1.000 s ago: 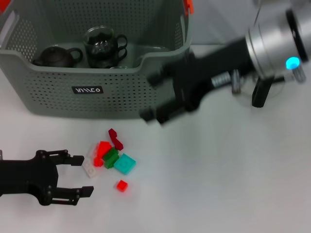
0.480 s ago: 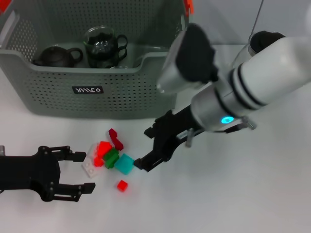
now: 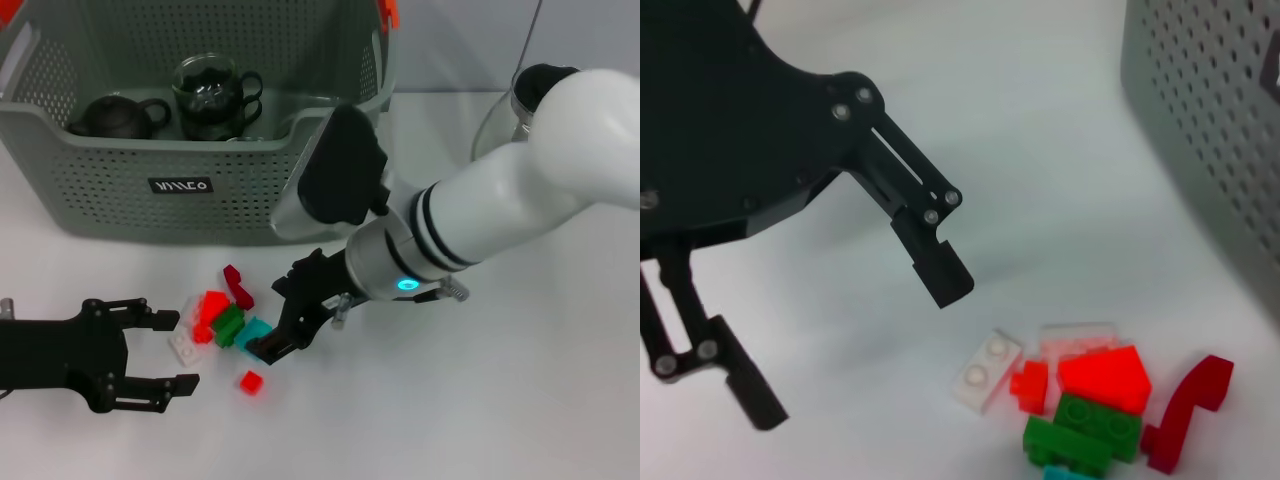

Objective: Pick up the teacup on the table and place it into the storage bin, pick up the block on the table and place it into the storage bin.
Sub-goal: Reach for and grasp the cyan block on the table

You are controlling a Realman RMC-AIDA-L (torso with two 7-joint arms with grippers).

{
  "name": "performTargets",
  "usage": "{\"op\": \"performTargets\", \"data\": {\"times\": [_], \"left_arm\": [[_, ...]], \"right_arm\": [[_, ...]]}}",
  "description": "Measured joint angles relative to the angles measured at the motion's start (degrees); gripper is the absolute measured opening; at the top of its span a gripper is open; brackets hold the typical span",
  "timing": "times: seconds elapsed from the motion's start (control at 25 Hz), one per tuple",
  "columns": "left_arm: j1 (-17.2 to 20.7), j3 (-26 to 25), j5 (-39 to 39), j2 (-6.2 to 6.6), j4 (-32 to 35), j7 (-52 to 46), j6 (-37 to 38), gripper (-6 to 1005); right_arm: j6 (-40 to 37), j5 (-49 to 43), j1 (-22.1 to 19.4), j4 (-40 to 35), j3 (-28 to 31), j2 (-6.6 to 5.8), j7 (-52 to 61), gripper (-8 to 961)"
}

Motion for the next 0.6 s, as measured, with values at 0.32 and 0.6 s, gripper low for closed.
{"op": "performTargets", "data": {"times": [0.32,0.6], "left_arm": [[-0.02,0.0,0.0,0.02,-0.7,0.47,-0.32,832],[-0.1,0.0,0.0,-0.02,-1.64,1.11,-1.02,832]], "right_arm": [[6.86,4.05,0.59,2.73,-5.67,0.41,-0.23,894],[11.61,5.63,0.1,3.35,-9.6,0.58,-0.32,894]]}}
